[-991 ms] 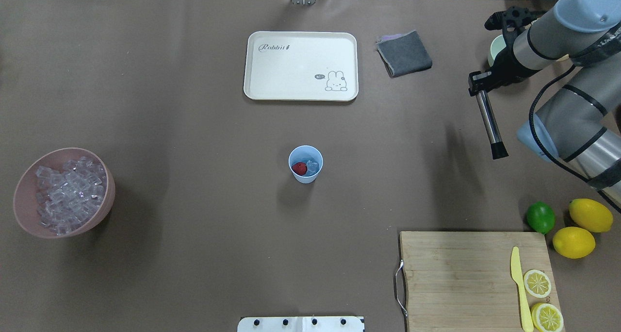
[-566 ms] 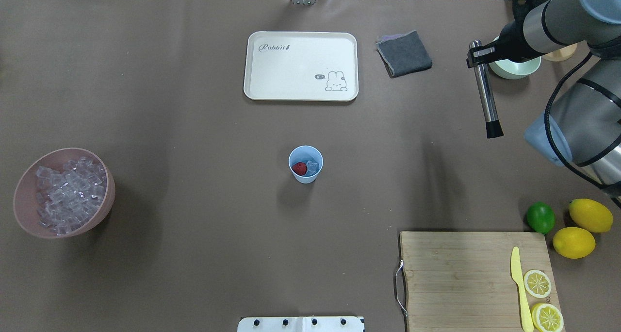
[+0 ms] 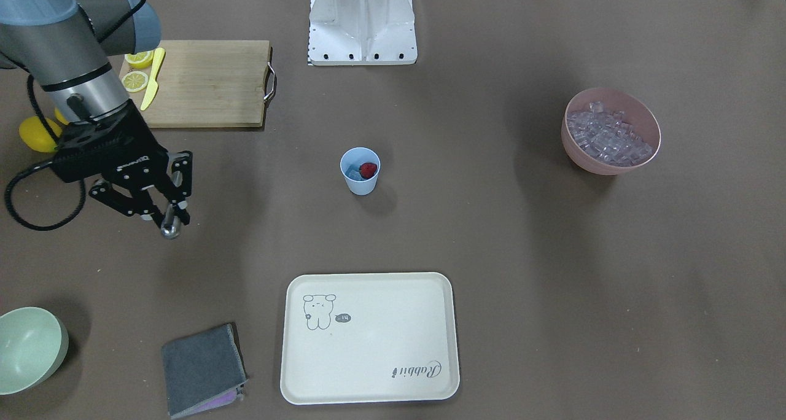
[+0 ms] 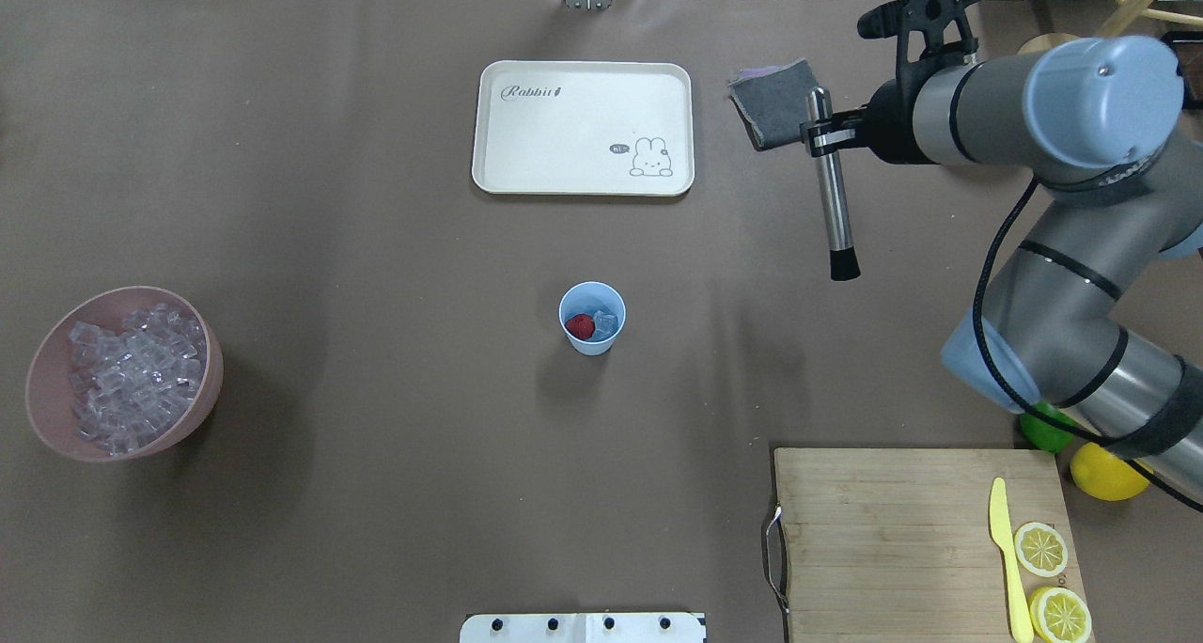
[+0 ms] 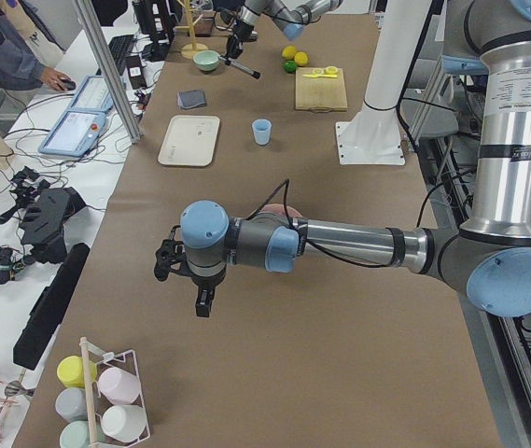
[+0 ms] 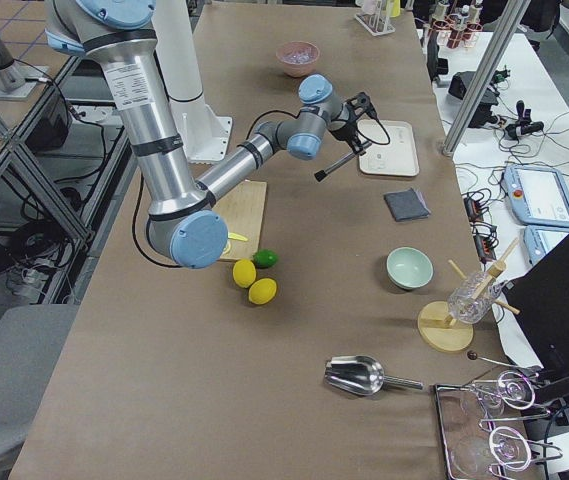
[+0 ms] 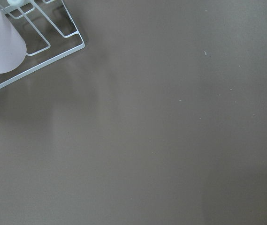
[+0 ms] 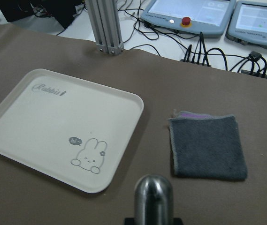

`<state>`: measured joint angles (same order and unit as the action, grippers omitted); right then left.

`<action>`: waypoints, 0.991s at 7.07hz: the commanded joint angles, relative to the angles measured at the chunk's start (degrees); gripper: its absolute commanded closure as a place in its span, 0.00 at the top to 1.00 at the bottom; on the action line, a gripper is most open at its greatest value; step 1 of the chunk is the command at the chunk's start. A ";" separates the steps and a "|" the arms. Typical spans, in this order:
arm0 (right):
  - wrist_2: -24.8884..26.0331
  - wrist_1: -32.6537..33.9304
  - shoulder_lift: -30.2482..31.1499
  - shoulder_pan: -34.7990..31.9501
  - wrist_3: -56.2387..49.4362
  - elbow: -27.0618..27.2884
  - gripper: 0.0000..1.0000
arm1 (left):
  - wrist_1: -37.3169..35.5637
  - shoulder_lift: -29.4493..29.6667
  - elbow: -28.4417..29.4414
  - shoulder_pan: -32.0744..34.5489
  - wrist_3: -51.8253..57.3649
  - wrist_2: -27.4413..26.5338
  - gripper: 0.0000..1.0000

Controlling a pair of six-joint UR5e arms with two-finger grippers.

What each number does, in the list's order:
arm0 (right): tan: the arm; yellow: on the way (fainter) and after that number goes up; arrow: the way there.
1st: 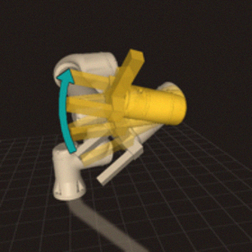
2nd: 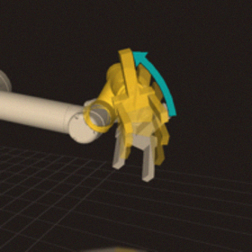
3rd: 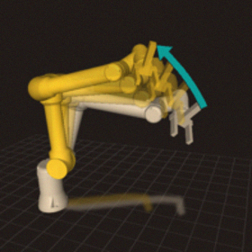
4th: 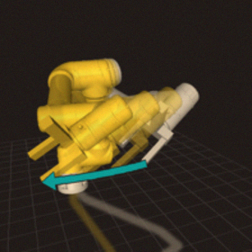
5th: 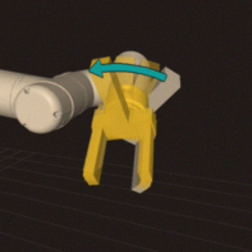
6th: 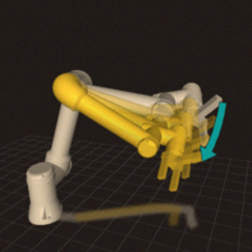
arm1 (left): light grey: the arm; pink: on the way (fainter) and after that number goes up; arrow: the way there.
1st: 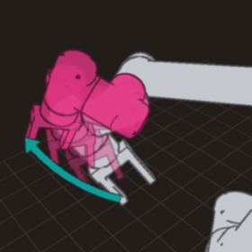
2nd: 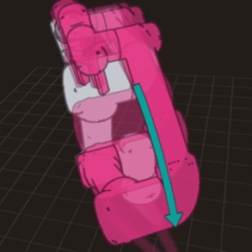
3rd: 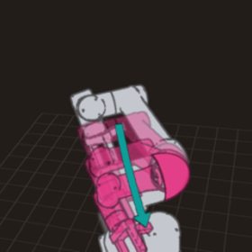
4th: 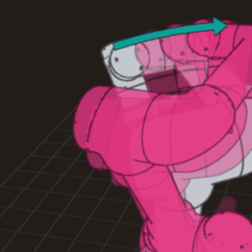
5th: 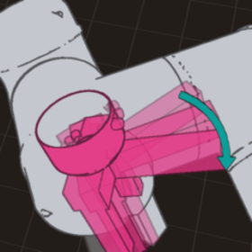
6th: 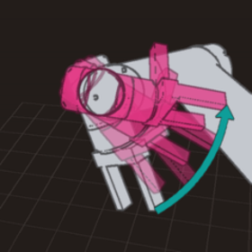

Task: Mash ice and strawberries in cup
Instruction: 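Lift the pestle with the right gripper and carry it toward the cup, then position the pestle upright above the light-blue cup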

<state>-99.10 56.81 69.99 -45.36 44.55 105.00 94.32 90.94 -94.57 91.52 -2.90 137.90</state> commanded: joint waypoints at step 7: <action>21.93 -30.88 -8.81 15.12 2.30 -5.85 0.00 | -0.10 -0.94 0.26 0.85 0.00 0.09 0.97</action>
<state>-78.83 27.22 62.67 -30.81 46.93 100.57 94.18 90.49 -94.22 92.41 -2.90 137.98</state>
